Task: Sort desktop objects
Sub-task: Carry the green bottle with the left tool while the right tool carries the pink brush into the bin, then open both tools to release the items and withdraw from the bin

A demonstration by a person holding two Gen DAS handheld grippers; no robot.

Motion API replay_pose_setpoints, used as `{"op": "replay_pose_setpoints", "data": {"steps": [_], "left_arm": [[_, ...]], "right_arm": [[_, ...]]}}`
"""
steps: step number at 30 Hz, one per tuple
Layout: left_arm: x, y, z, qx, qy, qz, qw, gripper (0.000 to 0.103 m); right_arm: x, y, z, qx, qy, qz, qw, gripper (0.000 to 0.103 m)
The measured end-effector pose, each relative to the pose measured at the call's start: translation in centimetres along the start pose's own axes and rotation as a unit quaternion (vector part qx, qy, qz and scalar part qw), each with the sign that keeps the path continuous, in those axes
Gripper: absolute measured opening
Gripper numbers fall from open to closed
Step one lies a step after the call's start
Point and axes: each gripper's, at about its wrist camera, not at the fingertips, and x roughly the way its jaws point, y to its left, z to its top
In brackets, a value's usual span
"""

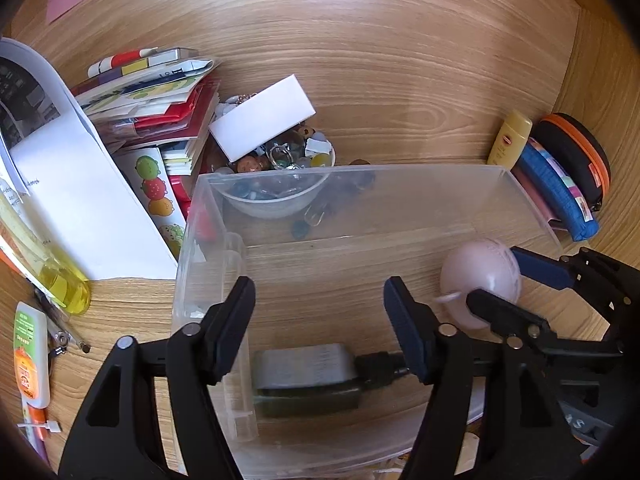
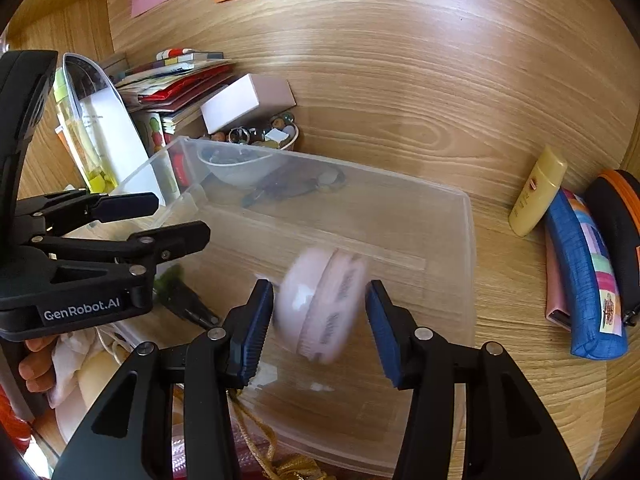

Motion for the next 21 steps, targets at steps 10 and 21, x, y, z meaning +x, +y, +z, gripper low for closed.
{"op": "replay_pose_setpoints", "data": {"steps": [10,21], "left_arm": [[-0.7,0.1,-0.3,-0.008,0.000,-0.019,0.9998,0.073],[-3.7,0.9,-0.2,-0.007,-0.052,-0.015,0.9985,0.082]], "right_arm": [[-0.6,0.4,-0.1,-0.002,-0.015,-0.016,1.000,0.053],[-3.2,0.3,0.5,0.001,-0.055,-0.029,0.998,0.077]]}}
